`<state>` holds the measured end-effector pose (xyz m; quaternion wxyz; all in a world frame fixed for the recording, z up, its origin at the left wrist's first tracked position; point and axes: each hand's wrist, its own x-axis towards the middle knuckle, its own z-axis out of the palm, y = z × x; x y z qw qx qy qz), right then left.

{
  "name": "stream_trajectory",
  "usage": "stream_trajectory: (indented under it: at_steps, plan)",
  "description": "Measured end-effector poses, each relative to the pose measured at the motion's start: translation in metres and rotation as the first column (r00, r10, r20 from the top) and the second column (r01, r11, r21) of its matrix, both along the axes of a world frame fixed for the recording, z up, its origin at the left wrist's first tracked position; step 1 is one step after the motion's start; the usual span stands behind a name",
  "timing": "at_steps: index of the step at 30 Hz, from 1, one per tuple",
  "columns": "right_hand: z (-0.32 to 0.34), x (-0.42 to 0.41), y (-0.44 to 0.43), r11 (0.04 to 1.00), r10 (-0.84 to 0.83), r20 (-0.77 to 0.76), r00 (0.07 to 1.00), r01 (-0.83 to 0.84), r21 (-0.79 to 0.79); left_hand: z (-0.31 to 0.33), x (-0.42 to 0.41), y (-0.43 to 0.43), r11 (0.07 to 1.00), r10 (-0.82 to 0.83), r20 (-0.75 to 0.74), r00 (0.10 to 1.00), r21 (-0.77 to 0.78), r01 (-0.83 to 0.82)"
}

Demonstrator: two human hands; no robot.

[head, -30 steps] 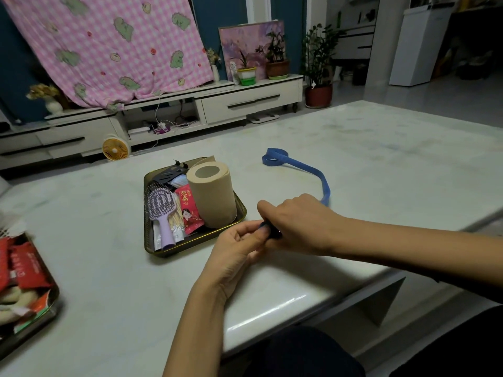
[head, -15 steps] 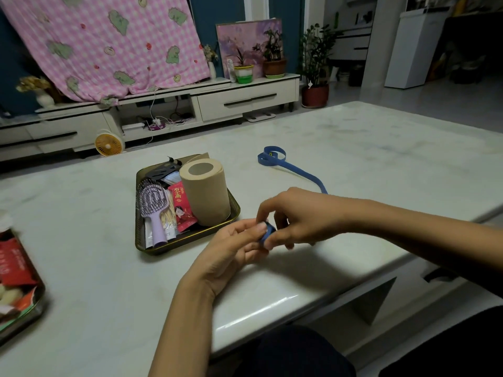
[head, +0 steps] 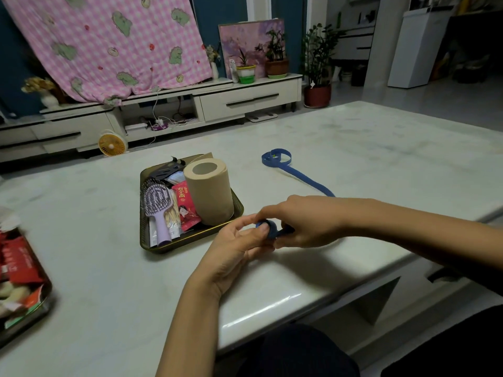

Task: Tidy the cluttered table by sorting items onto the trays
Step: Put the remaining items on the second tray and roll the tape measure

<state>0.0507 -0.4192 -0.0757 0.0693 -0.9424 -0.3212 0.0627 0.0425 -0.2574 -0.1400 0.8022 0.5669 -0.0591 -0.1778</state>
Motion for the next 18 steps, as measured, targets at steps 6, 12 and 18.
stream_trajectory:
  at_steps: [6,12,18]
  plan:
    - [0.009,0.001,-0.011,0.991,0.025,-0.256,0.966,0.009,0.131,0.002,0.001,0.004,0.985,-0.126,0.028,0.992,0.119,0.122]
    - [-0.002,-0.004,-0.006,0.994,-0.056,0.232,0.971,0.032,0.105,-0.001,0.0,-0.004,1.0,-0.008,0.033,0.999,0.014,0.008]
    - [-0.019,-0.004,0.007,0.993,0.032,0.519,0.854,0.031,-0.112,-0.002,-0.002,-0.003,0.999,0.037,0.033,0.999,-0.032,-0.036]
